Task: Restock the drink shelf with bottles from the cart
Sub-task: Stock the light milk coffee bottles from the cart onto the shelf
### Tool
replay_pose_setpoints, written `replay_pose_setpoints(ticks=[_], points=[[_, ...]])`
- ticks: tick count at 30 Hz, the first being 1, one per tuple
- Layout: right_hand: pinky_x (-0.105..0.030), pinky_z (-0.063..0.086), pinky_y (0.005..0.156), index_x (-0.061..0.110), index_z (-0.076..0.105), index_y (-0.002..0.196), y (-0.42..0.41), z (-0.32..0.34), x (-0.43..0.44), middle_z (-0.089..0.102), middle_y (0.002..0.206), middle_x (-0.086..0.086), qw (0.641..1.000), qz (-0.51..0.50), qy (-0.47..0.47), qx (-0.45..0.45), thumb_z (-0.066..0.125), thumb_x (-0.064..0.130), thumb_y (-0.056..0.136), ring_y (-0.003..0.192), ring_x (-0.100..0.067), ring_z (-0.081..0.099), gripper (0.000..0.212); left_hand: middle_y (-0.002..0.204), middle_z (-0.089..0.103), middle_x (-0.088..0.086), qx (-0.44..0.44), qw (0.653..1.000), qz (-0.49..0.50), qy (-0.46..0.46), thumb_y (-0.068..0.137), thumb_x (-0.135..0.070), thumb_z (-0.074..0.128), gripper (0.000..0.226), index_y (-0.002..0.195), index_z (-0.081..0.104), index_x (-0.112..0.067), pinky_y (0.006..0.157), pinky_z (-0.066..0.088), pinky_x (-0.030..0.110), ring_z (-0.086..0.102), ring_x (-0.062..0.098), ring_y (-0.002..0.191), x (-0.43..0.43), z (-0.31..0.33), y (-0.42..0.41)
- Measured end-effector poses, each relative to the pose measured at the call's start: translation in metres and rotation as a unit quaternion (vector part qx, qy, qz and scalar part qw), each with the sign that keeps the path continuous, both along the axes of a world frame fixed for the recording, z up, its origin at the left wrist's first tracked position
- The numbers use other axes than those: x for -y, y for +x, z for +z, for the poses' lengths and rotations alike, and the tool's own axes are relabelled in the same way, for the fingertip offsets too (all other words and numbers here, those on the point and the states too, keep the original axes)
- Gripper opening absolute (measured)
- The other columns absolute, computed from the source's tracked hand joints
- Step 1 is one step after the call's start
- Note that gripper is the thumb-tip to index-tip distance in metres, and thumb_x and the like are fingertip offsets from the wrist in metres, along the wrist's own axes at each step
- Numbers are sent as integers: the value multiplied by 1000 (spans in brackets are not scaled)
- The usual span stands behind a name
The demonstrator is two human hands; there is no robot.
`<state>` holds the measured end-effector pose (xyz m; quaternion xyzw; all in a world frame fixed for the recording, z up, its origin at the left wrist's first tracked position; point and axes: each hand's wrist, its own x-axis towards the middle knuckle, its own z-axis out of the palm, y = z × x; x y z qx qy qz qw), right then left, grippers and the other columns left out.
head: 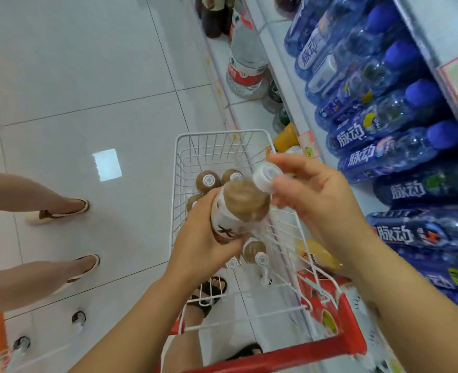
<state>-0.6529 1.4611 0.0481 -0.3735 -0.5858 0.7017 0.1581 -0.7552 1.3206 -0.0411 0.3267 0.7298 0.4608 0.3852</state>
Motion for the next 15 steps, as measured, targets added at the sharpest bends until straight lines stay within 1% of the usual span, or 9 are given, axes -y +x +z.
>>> replay_pose_setpoints(ticks=[1,2,3,5,6,8,10,12,15], points=[[-20,51,65,24,66,100,-1,-14,-6,65,91,1,1000,-24,-9,10,67,19,76,68,-10,62,25,108,60,-20,7,1000,26,-14,66,-27,80,68,117,42,-50,76,52,19,60,-2,96,2,-1,-2],[-21,53,68,25,64,104,-1,-34,-12,63,97,-2,998,-34,8,53,66,21,81,72,-11,62,23,105,61,-19,16,998,52,-31,66,-29,80,67,116,42,-49,76,53,21,61,-4,93,5,-4,-4],[-22,54,72,25,62,107,-2,-58,-16,61,102,-3,991,-27,44,123,65,22,85,78,-12,62,23,103,63,-18,24,996,75,-47,66,-29,81,65,115,42,-47,76,54,23,61,-5,90,9,-9,-6],[-25,51,82,21,58,117,0,-114,-19,57,110,-1,950,37,129,283,65,23,85,92,-13,60,34,99,63,-18,30,991,109,-76,66,-29,82,63,112,42,-45,75,56,25,61,-7,86,18,-20,-11],[-29,49,86,19,56,121,2,-141,-18,55,114,-3,926,71,162,333,67,21,82,101,-17,58,41,98,63,-18,29,989,118,-87,65,-30,82,64,113,42,-44,74,56,25,61,-7,86,23,-26,-14],[-34,43,93,17,51,127,2,-187,-15,49,125,-10,891,120,215,382,67,18,80,113,-27,52,50,98,64,-18,27,986,131,-101,63,-33,82,68,117,42,-41,74,56,27,62,-5,86,31,-36,-18],[-38,42,95,17,44,131,-2,-218,-12,41,132,-13,864,137,238,422,65,18,82,115,-31,49,54,100,65,-16,26,984,139,-107,63,-34,83,70,121,43,-38,75,57,30,63,-2,88,38,-47,-19],[-41,43,92,17,45,129,-8,-237,-10,37,135,-12,847,126,255,450,64,17,83,113,-33,50,49,103,65,-16,26,984,141,-109,64,-35,83,73,124,42,-36,77,57,31,63,-1,90,42,-55,-18],[-38,43,87,14,54,113,-12,-252,-9,40,128,-12,844,77,287,447,62,8,82,103,-35,53,33,104,64,-14,27,984,140,-107,63,-36,83,74,125,41,-35,79,57,33,63,1,93,44,-62,-15]])
